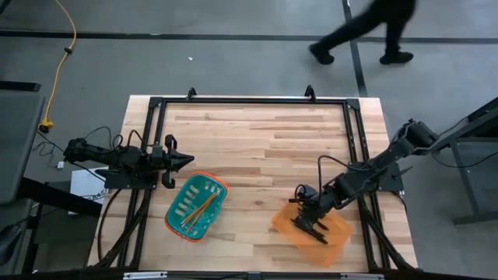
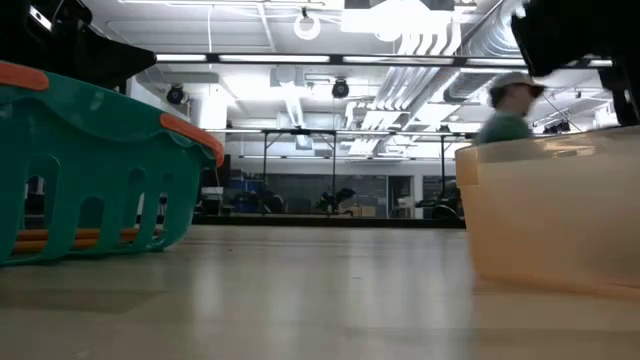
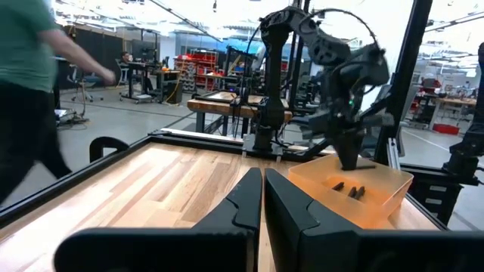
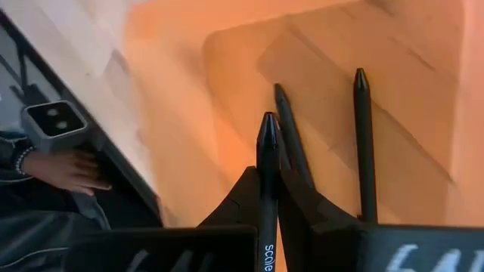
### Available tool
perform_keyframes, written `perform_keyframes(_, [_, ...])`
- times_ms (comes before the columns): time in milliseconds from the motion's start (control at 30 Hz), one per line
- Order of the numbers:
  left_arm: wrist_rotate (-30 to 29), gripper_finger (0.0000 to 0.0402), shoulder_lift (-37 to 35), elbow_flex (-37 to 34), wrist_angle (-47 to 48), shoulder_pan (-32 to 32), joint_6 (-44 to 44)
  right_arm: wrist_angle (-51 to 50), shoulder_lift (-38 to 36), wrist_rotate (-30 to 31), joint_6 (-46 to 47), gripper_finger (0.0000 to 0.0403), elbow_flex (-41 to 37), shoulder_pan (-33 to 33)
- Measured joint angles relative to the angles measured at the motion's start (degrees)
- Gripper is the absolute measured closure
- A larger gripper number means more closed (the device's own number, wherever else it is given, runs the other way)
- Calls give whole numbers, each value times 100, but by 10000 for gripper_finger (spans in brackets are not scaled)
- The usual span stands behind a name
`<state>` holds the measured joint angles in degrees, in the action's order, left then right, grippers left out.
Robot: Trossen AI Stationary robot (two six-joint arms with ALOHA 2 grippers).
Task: Sort pens & pencils
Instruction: Put the black pen into the orange bin, then return to Home Position
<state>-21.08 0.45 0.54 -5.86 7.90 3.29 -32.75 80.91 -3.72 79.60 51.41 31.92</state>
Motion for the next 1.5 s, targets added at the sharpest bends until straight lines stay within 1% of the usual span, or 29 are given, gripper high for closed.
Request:
perform_keyframes(167, [0,397,0,0,-1,-1,1,644,-3,-140,274,400,-619,0])
perform_keyframes(300, [0,396,0,0,-1,0,0,613,-3,-146,721,390,-840,-2])
perform_keyframes(400, [0,396,1,0,0,-1,1,609,-3,-156,847,360,-829,-3])
perform_keyframes(500, [0,396,0,0,0,-2,2,456,-3,-164,847,315,-677,-12])
perform_keyframes(633, [0,396,0,0,-1,0,2,-439,-1,-385,536,258,-233,-96])
perform_keyframes(733, [1,397,0,0,0,-1,0,-1324,-25,-334,-98,240,289,-213])
perform_keyframes(800, [0,396,0,0,-1,-1,1,-1743,-162,-11,-528,243,551,-366])
perform_keyframes(933, [0,397,0,0,-1,-2,2,-1736,-726,869,-1401,266,709,-663])
perform_keyframes(1200, [0,396,0,0,-1,0,2,-989,-1907,2377,-3446,315,66,-850])
perform_keyframes(1267, [0,396,0,0,-1,-2,2,-535,-2243,2566,-3997,324,-208,-940])
perform_keyframes(1367, [0,397,0,0,-1,-1,2,402,-2803,2631,-4873,338,-771,-1155])
perform_keyframes(1433, [0,396,0,0,-1,-1,1,1070,-3175,2614,-5408,349,-1167,-1357])
perform_keyframes(1500, [0,396,0,0,-1,-2,0,1622,-3534,2444,-5945,364,-1541,-1589])
